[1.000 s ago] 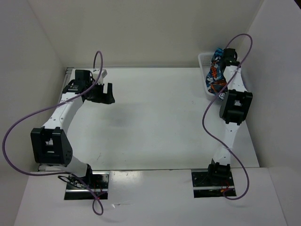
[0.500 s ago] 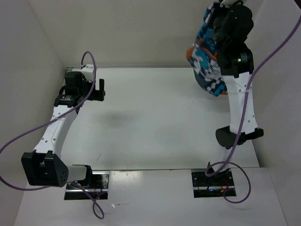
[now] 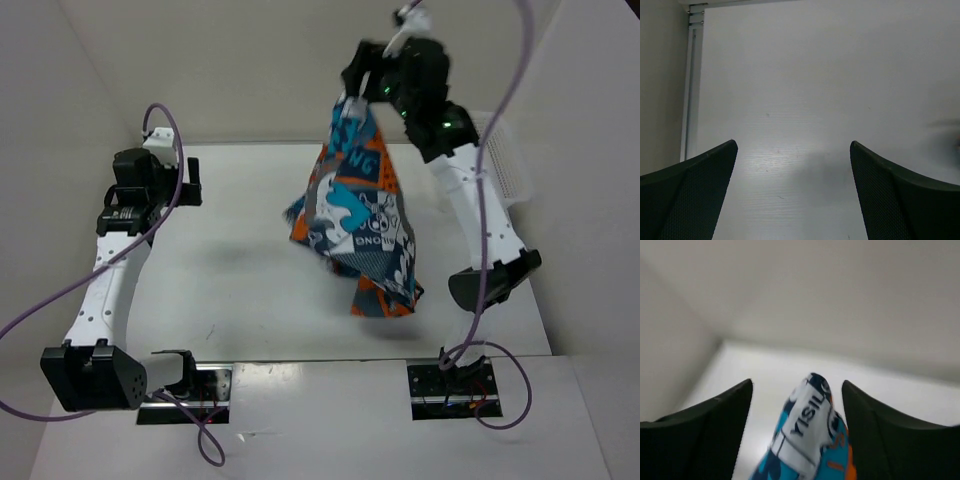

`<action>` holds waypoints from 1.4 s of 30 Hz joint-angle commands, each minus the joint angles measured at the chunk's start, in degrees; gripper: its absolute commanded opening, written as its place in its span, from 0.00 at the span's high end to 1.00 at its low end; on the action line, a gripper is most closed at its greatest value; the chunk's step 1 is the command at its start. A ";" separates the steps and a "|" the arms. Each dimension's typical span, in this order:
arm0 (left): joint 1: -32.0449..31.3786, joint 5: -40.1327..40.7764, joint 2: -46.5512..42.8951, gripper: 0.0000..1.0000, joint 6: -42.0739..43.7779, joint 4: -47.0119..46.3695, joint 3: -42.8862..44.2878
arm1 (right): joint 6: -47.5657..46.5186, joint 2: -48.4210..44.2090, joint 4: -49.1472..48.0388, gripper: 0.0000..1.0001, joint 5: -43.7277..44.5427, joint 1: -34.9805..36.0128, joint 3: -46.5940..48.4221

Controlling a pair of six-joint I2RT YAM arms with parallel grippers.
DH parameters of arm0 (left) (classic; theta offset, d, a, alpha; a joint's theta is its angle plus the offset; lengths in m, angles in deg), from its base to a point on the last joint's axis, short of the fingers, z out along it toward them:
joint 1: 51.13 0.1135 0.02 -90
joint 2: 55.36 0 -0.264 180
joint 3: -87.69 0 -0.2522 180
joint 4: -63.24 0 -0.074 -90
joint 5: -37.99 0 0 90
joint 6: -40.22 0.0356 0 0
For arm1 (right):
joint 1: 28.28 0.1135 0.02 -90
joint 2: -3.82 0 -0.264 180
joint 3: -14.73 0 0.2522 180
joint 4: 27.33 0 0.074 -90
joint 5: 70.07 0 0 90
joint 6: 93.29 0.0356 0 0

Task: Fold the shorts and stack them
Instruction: Move the shorts to the center of the board, then flatten the shorts out

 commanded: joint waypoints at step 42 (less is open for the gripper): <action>-40.99 -32.28 47.19 0.29 0.21 14.58 19.11 | -13.25 -33.32 -5.69 0.03 -3.31 -11.86 -72.90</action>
